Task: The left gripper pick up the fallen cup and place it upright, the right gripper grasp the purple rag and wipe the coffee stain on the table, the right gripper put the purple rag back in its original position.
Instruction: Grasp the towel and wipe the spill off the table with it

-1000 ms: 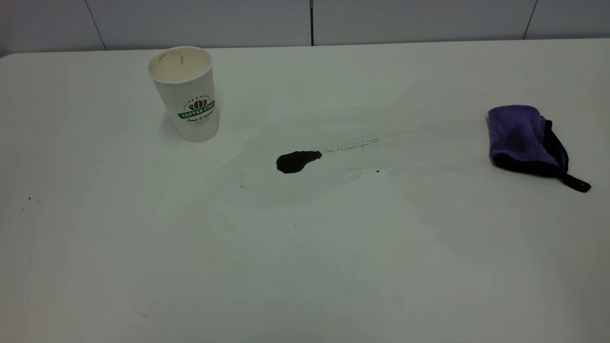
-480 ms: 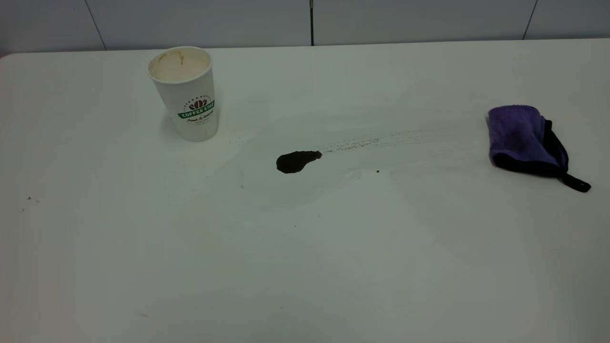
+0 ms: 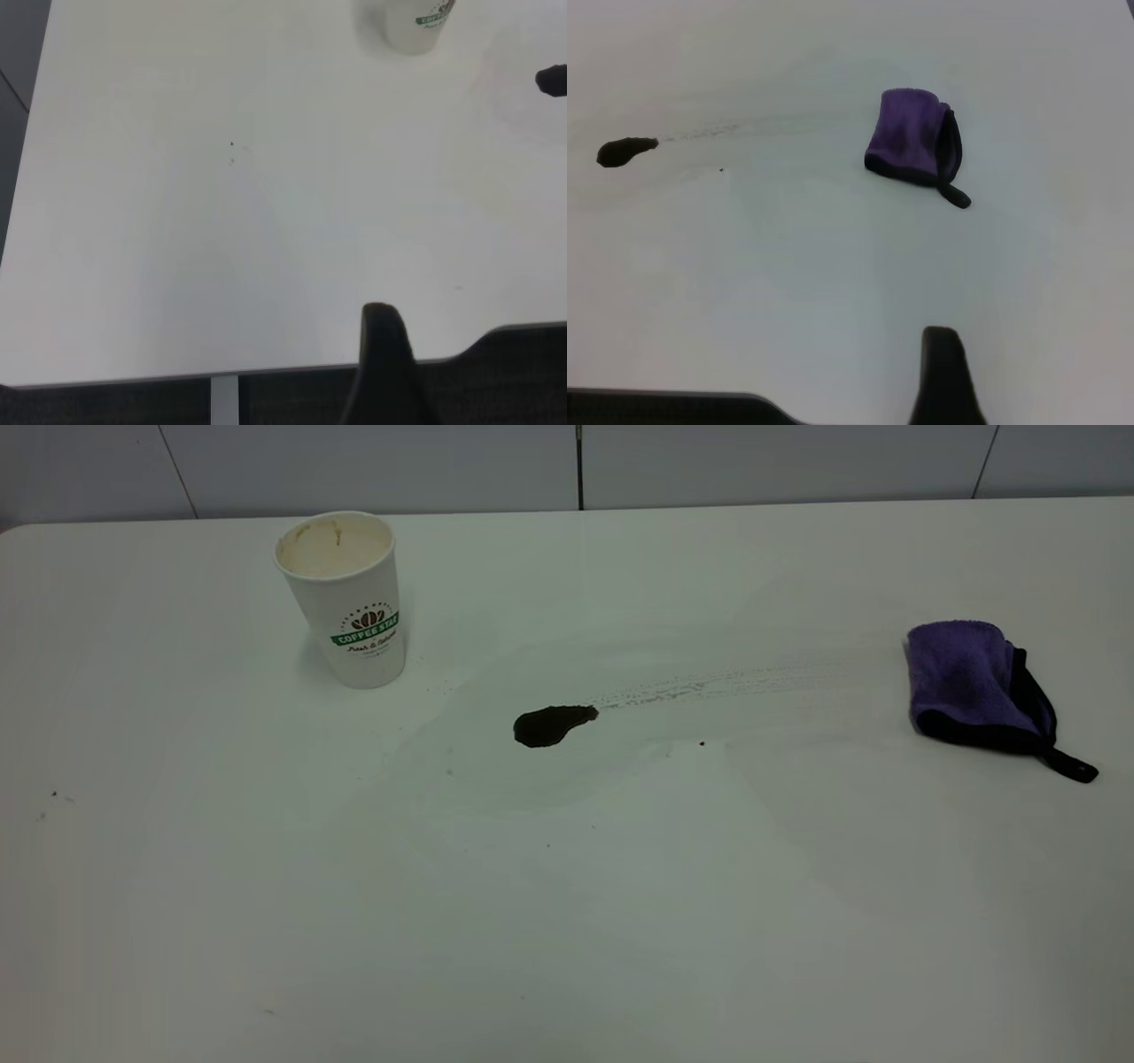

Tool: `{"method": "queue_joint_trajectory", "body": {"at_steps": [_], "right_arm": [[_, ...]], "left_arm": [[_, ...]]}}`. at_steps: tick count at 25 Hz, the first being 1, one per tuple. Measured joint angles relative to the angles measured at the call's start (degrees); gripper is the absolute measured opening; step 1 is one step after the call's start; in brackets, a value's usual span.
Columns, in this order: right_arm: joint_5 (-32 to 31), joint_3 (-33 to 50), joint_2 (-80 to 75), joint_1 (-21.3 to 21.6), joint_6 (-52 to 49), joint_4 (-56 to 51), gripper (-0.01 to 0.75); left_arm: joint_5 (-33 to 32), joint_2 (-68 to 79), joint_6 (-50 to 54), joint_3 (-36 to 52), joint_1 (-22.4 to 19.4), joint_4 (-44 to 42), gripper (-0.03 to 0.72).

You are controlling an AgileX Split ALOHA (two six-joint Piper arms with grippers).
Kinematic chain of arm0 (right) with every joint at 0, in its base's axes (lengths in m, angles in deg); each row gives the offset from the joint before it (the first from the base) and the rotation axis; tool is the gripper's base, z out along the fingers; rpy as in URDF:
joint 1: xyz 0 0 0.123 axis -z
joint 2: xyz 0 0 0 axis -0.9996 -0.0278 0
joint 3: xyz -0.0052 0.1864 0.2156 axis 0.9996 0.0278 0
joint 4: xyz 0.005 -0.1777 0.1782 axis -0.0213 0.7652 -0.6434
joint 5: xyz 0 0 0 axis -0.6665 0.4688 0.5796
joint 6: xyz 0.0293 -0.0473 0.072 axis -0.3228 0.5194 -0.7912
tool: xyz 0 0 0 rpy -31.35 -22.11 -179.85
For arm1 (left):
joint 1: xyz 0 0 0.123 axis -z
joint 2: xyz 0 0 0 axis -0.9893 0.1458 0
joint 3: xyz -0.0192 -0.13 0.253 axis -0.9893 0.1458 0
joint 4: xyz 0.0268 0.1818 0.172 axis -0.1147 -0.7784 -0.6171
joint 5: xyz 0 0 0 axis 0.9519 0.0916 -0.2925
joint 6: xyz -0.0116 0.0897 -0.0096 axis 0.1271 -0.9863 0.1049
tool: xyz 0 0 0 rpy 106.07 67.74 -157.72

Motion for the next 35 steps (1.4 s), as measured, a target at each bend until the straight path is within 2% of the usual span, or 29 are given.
{"method": "queue_joint_trajectory", "body": {"at_steps": [19,24,28,32,35], "right_arm": [[0.00,0.00,0.00,0.00,0.00,0.00,0.564],[2.10,-0.05,-0.62,0.00,-0.16,-1.80,0.564],[9.23,-1.57,-11.10,0.00,-0.21,-1.90,0.604],[20.34,-5.08,-31.67,0.00,-0.21,-1.01,0.684],[27.26,-9.39,-48.63,0.00,-0.08,-0.46,0.715]], "left_arm": [[0.14,0.00,0.00,0.11,0.00,-0.05,0.539],[0.14,0.00,0.00,0.16,0.00,-0.05,0.539],[0.18,0.00,0.00,0.16,0.00,-0.05,0.539],[0.18,0.00,0.00,0.16,0.00,-0.05,0.539],[0.18,0.00,0.00,0.16,0.00,-0.05,0.539]]}}
